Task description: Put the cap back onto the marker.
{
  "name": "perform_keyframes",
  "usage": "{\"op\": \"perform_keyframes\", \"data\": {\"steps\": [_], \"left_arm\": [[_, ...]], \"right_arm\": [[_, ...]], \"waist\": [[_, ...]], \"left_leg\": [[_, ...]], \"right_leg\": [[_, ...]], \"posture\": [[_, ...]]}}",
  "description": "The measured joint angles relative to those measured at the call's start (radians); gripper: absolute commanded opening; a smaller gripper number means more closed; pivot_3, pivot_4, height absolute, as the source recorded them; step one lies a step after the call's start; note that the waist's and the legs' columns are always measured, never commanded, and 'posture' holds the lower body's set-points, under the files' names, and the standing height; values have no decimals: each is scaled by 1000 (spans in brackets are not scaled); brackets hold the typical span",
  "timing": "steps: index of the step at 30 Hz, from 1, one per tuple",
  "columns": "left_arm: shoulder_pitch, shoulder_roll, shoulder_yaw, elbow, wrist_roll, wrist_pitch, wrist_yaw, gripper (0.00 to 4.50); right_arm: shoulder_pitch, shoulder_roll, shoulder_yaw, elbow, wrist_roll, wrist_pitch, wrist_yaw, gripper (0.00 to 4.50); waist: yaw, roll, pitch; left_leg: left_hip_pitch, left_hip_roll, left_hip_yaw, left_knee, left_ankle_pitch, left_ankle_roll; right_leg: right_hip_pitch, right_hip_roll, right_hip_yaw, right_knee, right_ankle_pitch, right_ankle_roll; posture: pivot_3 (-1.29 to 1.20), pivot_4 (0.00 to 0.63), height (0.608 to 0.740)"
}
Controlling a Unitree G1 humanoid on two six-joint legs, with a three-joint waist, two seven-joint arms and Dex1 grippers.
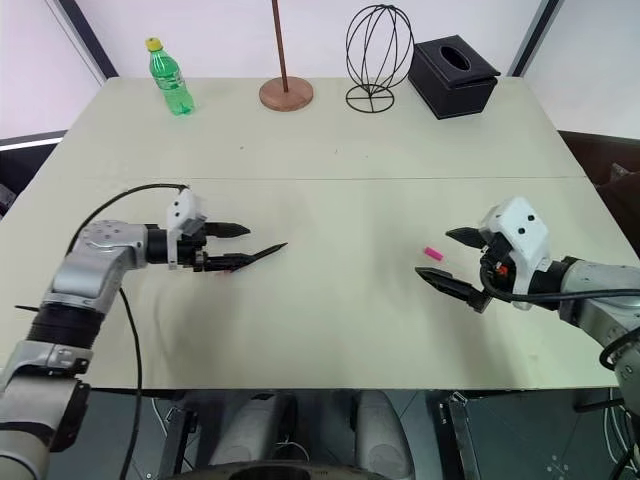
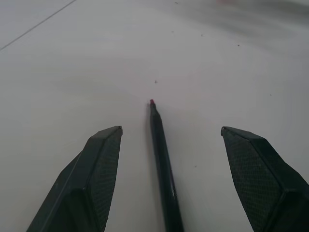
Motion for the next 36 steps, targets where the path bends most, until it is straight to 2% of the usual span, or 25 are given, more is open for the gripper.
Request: {"op": "perform_keyframes", "data": {"steps": [7, 26, 29, 34, 36], "left_arm": [[-19, -64, -32, 9, 70, -11, 103, 3443], [-7, -63, -79, -4, 139, 4, 131, 3443], [1, -64, -84, -28, 151, 11, 137, 2615], [6, -70, -89, -40, 151, 17, 142, 104], [6, -69, -89, -43, 151, 22, 143, 40]], "right_arm": [[-2, 12, 0, 0, 0, -15, -29, 4457], [14, 41, 22, 2, -21, -63, -61, 4457], [13, 43, 27, 2, -21, -64, -62, 4500], [13, 44, 28, 2, -21, -64, -65, 4500], [13, 43, 28, 2, -21, -64, -66, 4500]], "waist": [[-1, 0, 0], [0, 0, 0], [0, 0, 0], [0, 0, 0], [0, 0, 0]], "left_leg": [[0, 0, 0, 0, 0, 0], [0, 0, 0, 0, 0, 0], [0, 0, 0, 0, 0, 0], [1, 0, 0, 0, 0, 0], [1, 0, 0, 0, 0, 0]], "right_leg": [[0, 0, 0, 0, 0, 0], [0, 0, 0, 0, 0, 0], [0, 0, 0, 0, 0, 0], [1, 0, 0, 0, 0, 0], [1, 0, 0, 0, 0, 0]], "posture": [[0, 150, 740], [0, 150, 740], [0, 150, 740], [0, 150, 740], [0, 150, 740]]}}
